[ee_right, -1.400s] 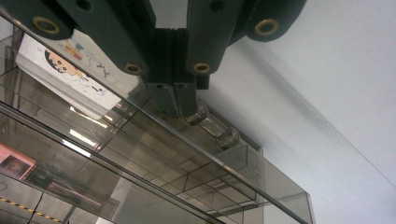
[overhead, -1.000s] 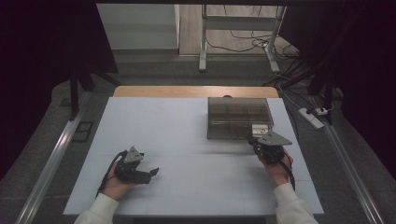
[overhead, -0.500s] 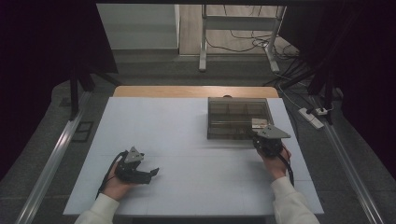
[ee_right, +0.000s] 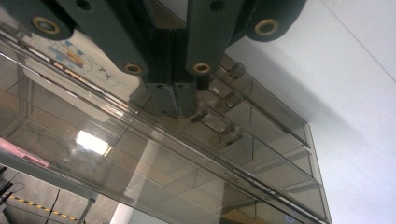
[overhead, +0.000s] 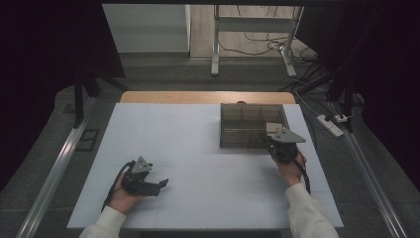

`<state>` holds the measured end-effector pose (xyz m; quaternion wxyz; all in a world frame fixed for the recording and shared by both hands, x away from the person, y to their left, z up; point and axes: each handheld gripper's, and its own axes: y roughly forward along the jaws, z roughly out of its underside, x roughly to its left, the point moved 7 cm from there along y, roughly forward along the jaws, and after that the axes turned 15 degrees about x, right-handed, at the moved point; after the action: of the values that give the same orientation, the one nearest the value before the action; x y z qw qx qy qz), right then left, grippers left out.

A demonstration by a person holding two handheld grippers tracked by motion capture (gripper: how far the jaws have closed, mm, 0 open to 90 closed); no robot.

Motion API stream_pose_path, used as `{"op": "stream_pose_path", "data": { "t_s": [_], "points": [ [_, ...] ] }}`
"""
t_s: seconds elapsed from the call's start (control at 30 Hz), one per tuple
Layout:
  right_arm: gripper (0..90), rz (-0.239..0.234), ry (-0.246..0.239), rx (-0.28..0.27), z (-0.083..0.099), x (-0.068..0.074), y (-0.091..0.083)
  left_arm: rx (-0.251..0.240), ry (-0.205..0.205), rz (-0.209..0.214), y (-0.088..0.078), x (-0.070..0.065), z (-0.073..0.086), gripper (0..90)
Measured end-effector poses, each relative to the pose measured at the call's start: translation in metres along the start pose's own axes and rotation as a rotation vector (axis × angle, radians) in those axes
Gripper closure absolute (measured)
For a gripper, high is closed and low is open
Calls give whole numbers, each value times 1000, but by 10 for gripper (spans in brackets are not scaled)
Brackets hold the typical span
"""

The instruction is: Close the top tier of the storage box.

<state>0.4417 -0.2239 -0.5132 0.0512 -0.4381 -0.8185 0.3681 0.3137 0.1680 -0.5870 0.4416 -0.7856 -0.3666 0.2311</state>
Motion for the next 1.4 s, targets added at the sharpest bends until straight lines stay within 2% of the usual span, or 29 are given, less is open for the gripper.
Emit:
{"op": "stream_pose_path", "data": {
  "t_s": [0.37,0.63,0.8,0.93,1.07,1.1,1.27,1.4],
  "points": [
    [895,14,-6,7,0,-1,3,0,8,-6,0,-1,0,146],
    [895,7,4,19,4,-1,-2,-8,-11,-10,-3,2,2,145],
    [895,-9,-37,43,13,10,-9,-11,-10,-9,-3,2,3,145],
    [895,-55,-19,49,25,19,-15,-11,-5,-7,-3,1,2,145],
    [894,-77,-32,52,35,26,-25,-9,2,-10,-3,0,2,145],
    [884,-88,-24,48,37,27,-27,-8,2,-13,-3,0,2,145],
    [653,-90,-20,58,44,28,-31,-10,0,-14,-4,0,3,144],
    [524,-105,-25,68,52,32,-32,-10,-1,-13,-4,0,3,144]
  ]
}}
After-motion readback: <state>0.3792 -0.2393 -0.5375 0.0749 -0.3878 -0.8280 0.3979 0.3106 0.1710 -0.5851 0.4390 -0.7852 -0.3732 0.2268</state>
